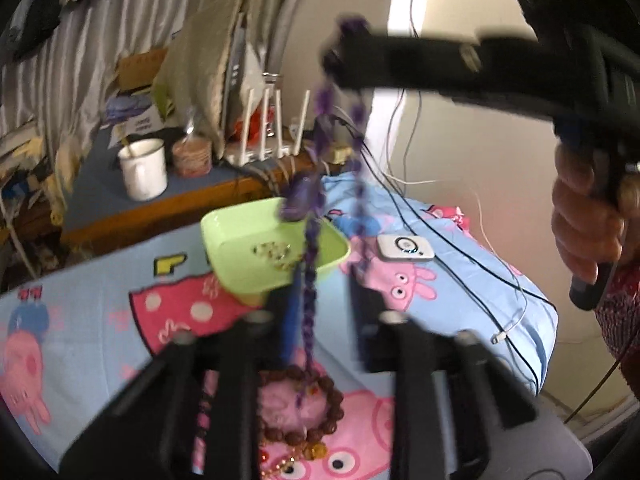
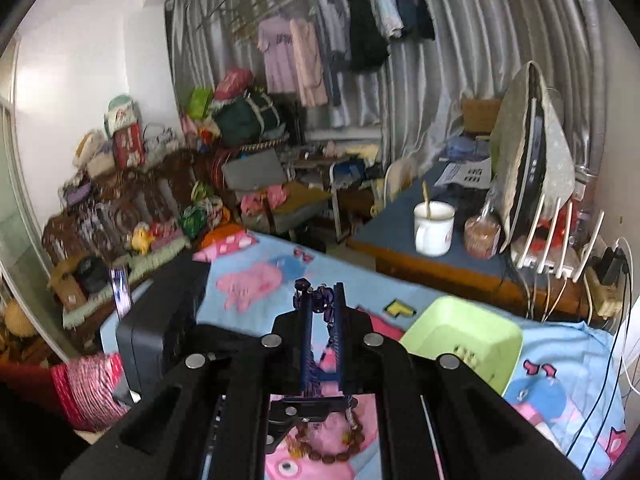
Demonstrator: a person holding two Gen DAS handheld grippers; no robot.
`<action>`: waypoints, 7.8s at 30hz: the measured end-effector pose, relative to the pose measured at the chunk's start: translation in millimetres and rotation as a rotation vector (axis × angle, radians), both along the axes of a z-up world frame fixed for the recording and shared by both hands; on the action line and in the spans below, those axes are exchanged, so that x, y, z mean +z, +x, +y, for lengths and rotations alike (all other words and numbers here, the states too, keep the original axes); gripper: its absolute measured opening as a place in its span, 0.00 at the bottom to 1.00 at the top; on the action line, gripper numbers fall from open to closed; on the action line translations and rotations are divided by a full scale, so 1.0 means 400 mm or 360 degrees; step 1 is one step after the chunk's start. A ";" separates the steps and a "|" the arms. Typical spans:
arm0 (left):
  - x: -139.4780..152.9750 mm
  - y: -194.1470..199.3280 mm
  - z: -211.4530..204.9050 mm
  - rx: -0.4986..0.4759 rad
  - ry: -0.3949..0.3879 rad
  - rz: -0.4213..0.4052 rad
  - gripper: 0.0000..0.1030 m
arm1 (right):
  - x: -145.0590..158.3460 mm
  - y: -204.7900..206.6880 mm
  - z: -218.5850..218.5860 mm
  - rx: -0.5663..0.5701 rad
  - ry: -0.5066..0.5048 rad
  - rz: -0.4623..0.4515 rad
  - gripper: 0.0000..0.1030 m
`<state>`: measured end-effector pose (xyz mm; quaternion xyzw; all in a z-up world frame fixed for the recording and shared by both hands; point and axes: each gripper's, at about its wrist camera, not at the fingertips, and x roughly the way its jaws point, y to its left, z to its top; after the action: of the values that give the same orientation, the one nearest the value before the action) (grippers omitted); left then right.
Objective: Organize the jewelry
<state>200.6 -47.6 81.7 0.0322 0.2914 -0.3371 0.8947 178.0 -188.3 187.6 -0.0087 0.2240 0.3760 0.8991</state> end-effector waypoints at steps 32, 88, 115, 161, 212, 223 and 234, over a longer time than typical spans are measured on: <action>-0.139 0.431 -0.105 0.0218 0.0193 0.0413 0.05 | -0.351 0.450 -0.146 -0.0397 -0.0125 0.0720 0.00; -0.195 -0.072 0.177 0.0260 0.0107 0.0170 0.61 | -0.359 0.071 0.078 0.0142 0.0140 0.0652 0.00; 0.133 0.149 0.019 0.0140 -0.0104 -0.0037 0.05 | -0.028 0.178 -0.147 -0.0142 0.0566 0.0176 0.00; -0.287 -0.032 0.281 0.0309 0.0131 0.0533 0.42 | -0.506 0.041 0.038 0.0229 0.0061 0.0690 0.00; -0.206 -0.181 0.375 0.0354 -0.0042 0.0401 0.06 | -0.493 0.009 0.255 0.0305 -0.0039 0.0565 0.00; -0.151 -0.038 0.223 0.0237 -0.0070 0.0373 0.06 | -0.422 0.078 0.067 0.0054 0.0236 0.0506 0.00; -0.049 0.204 0.021 0.0210 -0.0009 0.0200 0.06 | -0.316 0.228 -0.101 -0.0299 0.0239 0.0314 0.00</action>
<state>282.3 -39.4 62.2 -0.0109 0.3476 -0.2796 0.8949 269.1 -228.8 61.4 0.1164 0.2824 0.3050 0.9020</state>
